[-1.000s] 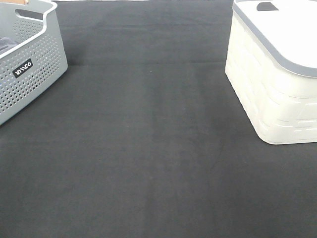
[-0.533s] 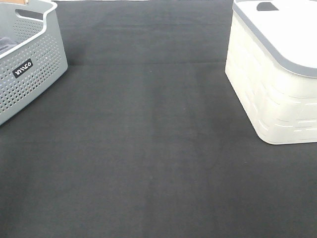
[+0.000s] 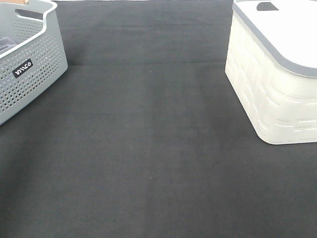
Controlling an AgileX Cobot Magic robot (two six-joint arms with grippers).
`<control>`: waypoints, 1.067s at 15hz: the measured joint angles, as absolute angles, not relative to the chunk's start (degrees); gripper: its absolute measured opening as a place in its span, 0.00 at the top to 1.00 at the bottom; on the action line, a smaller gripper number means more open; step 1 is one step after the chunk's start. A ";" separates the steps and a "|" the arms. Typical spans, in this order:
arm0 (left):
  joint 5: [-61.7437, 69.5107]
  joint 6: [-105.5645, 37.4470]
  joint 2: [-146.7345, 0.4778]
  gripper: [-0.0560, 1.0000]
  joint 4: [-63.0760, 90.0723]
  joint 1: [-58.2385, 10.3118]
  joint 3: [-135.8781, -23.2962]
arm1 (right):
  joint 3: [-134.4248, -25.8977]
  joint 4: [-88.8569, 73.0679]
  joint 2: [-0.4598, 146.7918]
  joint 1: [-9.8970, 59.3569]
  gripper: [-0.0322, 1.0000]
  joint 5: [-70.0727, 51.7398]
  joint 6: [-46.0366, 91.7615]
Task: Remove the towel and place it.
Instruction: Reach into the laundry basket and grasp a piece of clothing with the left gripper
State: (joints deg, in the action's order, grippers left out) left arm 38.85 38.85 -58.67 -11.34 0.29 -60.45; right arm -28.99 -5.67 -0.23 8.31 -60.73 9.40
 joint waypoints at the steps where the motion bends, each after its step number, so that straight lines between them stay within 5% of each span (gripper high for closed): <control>1: 37.70 41.65 -61.82 0.25 -12.55 0.29 -62.62 | -28.99 -5.67 -0.23 8.31 0.31 -60.73 9.40; 7: 36.61 63.08 -80.16 0.25 -23.03 0.29 -74.14 | -28.99 -5.67 -0.23 8.31 0.31 -60.73 9.40; 16: 36.55 77.29 -103.48 0.25 -26.13 0.86 -84.45 | -28.99 -4.87 -0.23 8.31 0.31 -60.73 7.79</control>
State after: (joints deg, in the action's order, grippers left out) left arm 36.55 77.29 -103.48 -26.13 0.86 -84.45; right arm -28.99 -4.87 -0.23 8.31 -60.73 7.79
